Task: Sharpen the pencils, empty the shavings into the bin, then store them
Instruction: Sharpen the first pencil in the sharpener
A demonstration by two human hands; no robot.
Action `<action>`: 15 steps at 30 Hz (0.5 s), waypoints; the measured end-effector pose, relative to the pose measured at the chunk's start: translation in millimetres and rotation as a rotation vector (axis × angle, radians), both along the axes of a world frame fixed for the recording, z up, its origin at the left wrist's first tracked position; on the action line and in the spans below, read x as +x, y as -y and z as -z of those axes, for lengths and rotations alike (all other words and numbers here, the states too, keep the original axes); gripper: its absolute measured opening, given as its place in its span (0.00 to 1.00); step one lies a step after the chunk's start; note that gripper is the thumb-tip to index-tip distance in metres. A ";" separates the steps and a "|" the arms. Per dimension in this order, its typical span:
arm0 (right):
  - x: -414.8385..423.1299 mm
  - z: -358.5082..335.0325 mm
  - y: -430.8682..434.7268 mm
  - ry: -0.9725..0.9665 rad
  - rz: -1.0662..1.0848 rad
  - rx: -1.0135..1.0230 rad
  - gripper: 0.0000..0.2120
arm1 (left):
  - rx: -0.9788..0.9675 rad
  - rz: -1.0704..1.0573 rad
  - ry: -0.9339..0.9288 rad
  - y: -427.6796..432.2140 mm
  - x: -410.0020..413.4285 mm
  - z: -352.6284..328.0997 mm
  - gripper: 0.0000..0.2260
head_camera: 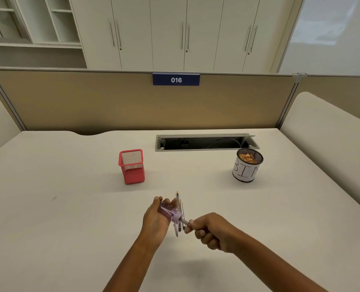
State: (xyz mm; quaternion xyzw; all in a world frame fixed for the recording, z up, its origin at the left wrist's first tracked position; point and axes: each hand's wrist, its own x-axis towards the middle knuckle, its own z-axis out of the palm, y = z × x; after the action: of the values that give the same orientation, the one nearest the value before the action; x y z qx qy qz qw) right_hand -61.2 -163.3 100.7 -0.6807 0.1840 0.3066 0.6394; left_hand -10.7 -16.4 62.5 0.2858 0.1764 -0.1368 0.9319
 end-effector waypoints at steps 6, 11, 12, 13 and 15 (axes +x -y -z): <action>2.4 -8.5 7.0 0.348 -0.165 -0.403 0.03 | -0.086 0.097 -0.004 -3.0 -5.9 3.6 0.14; 6.0 -8.7 9.1 0.917 -0.519 -1.344 0.05 | -0.084 0.058 -0.078 6.1 -16.0 5.9 0.14; 3.6 -7.9 9.9 1.011 -0.575 -1.475 0.07 | -0.081 0.044 -0.092 8.6 -16.6 5.9 0.14; 2.2 -7.1 8.4 1.080 -0.609 -1.591 0.08 | -0.081 0.031 -0.099 10.5 -16.9 5.4 0.14; 1.9 -1.2 3.7 0.994 -0.663 -1.460 0.08 | -0.065 0.019 -0.088 11.8 -16.5 5.2 0.15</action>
State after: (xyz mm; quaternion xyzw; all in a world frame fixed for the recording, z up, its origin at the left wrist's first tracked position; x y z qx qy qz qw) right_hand -59.2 -167.0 101.8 -0.9833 -0.1659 -0.0438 -0.0599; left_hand -27.2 -28.2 57.4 0.2505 0.2101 -0.1636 0.9308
